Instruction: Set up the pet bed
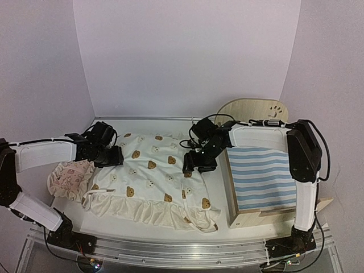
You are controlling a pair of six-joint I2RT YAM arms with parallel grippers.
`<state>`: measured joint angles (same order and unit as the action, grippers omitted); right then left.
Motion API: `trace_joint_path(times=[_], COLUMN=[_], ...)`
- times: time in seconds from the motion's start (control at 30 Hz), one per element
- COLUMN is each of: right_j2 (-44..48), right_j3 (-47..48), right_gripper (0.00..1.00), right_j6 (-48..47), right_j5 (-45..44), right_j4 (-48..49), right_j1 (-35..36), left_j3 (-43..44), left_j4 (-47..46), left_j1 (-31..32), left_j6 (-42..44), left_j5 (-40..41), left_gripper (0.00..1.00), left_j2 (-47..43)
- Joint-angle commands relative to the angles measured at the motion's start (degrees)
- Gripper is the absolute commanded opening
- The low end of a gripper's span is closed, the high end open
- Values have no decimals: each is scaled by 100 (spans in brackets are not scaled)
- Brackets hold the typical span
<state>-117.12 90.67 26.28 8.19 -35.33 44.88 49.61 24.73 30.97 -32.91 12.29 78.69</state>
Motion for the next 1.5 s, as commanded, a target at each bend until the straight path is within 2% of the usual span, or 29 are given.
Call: trace_joint_path(times=[0.0,0.03,0.07,0.2,0.37,0.5,0.63,0.73,0.83,0.97,1.0,1.03,1.07,1.1,1.2,1.47], right_j2=[482,459,418,172,0,-224,-521,-576,-550,-539,-522,-493,-419,-323,1,1145], right_j3=[12,-28,-42,-16,-273,-360,-204,-196,-213,-96,-36,39,146,246,617,1609], right_gripper=[94,98,98,98,98,97,85,65,48,4,0,0,0,0,0,0], right_j6=[176,209,258,434,786,864,879,848,778,582,524,465,415,360,134,-709], right_j5=[-383,-501,-567,-665,-950,-550,30,96,65,199,270,362,422,446,261,-1104], right_j4=[35,35,37,44,144,561,815,898,960,1041,1045,1046,1040,1019,664,-837], right_j1=[49,49,38,-1,-115,-146,-146,-146,-143,-146,-148,-150,-154,-155,-158,-181], left_j3=[31,-7,-38,-55,-207,-335,-422,-545,-660,-711,-675,-624,-544,-417,122,1488], left_j4=[468,506,545,649,207,-283,-652,-959,-1199,-1589,-1595,-1582,-1500,-1318,-844,-290], left_j1=[-28,-26,-24,-110,-513,-658,-667,-671,-671,-661,-645,-616,-557,-486,-250,522], left_j6=[-26,-74,-116,-239,-70,108,180,207,167,66,53,38,36,30,58,128], left_j5=[226,246,310,579,5,-565,-1077,-1417,-1681,-2197,-2238,-2229,-2120,-1942,-1529,-1429], left_gripper=[91,97,99,100,99,98,95,91,80,43,29,16,6,2,0,0], left_j2=[-169,-194,-223,-348,-238,-36,237,384,580,829,798,744,609,475,133,-123])
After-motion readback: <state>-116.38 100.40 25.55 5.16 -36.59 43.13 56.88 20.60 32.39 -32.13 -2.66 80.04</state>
